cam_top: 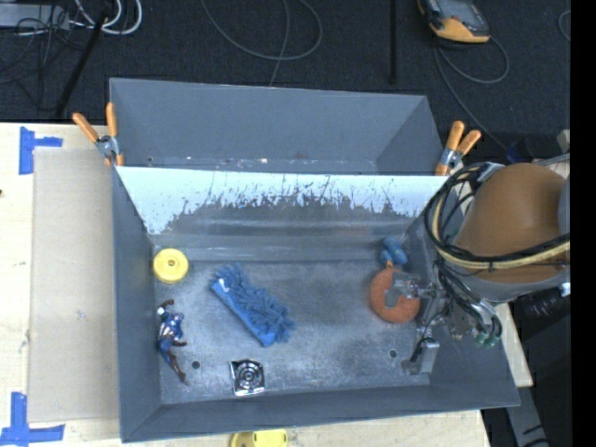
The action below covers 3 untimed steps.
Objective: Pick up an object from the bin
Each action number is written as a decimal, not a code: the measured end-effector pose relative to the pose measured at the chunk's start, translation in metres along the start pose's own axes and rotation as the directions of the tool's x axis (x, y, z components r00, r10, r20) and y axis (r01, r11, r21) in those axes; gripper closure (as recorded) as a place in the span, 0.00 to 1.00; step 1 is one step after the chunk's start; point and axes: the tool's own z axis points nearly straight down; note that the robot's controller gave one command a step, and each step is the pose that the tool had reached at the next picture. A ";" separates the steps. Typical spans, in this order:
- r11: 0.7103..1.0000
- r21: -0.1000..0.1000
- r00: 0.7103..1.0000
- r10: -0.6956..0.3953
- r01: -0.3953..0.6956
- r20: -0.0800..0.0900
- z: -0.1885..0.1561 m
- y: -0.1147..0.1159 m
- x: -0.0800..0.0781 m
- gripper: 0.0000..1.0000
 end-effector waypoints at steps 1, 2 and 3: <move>1.000 0.001 1.000 -0.004 0.004 0.008 -0.004 0.000 -0.002 0.00; 0.989 0.004 0.989 -0.145 0.145 0.014 0.020 -0.027 -0.051 0.00; 0.997 0.002 0.997 -0.073 0.073 0.010 0.056 -0.056 -0.066 0.00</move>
Offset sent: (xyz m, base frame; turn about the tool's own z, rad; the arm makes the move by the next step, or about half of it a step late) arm 0.0879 -0.0513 -0.0451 -0.2520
